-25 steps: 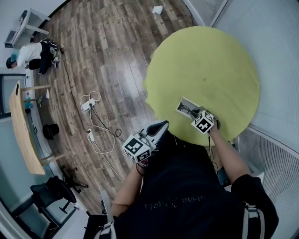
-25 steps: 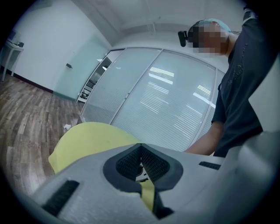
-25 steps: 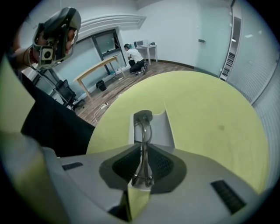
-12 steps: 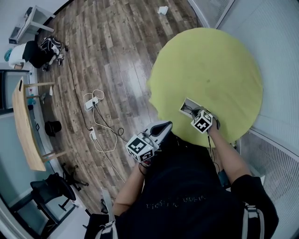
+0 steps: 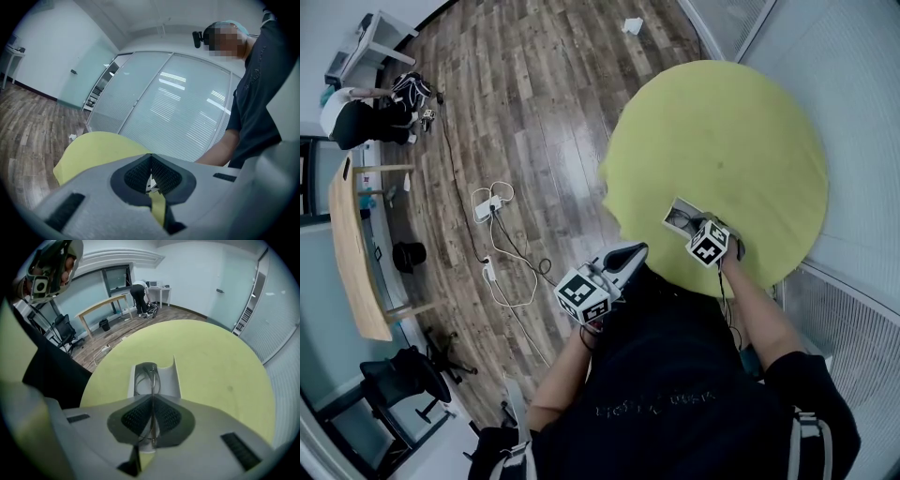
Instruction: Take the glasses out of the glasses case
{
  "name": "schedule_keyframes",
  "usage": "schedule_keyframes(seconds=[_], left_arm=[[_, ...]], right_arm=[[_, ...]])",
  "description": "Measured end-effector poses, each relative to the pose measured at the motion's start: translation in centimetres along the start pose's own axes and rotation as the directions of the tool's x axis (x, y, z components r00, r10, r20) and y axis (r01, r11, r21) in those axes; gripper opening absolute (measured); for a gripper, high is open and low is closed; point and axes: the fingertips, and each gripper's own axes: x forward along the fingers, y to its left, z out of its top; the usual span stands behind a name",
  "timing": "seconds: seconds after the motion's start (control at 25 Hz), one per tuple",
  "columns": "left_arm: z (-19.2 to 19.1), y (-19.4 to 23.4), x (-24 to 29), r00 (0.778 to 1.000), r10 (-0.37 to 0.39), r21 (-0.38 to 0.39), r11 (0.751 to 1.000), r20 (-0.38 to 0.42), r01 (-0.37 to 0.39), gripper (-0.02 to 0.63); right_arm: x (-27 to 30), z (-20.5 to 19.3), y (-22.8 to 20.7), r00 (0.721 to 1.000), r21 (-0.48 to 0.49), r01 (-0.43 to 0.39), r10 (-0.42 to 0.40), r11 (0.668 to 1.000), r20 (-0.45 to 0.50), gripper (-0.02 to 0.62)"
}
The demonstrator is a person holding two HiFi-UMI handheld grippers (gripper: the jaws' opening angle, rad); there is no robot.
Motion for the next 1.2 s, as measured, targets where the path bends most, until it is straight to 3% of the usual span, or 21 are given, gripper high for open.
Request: schedule_keyframes(seconds=[0.24, 0.56, 0.76, 1.0, 1.2], left_arm=[[0.5, -0.1, 0.0, 1.000, 0.001, 0.015, 1.000, 0.014, -0.001, 0.012], [1.7, -0.7, -0.5, 0.999, -0.004, 0.029, 1.000, 0.040, 0.003, 0.012], [2.3, -0.6, -0.4, 0.999, -0.013, 0.052, 0.999, 0.049, 0.010, 0.012], [1.9, -0.8, 0.3, 0.998, -0.037, 0.055, 0.998, 0.043, 0.034, 0.012], [2.1, -1.1, 0.7, 0.998, -0.050, 0.055, 0.997, 0.041, 0.048, 0.012]], right_arm=[[-1.6, 1.0, -0.9, 0.998, 0.014, 0.039, -0.040, 0.999, 0.054, 0.029], [-5.7, 1.5, -0.6, 0.985, 0.133, 0.058, -0.079, 0.989, 0.153, 0.029], [-8.7, 1.9, -0.4, 0.957, 0.239, 0.037, -0.103, 0.970, 0.270, 0.029], [-11.0, 1.3, 0.3, 0.908, 0.403, -0.059, -0.118, 0.913, 0.402, 0.029], [-13.3, 0.9, 0.9, 0.881, 0.462, -0.088, -0.147, 0.882, 0.449, 0.029]])
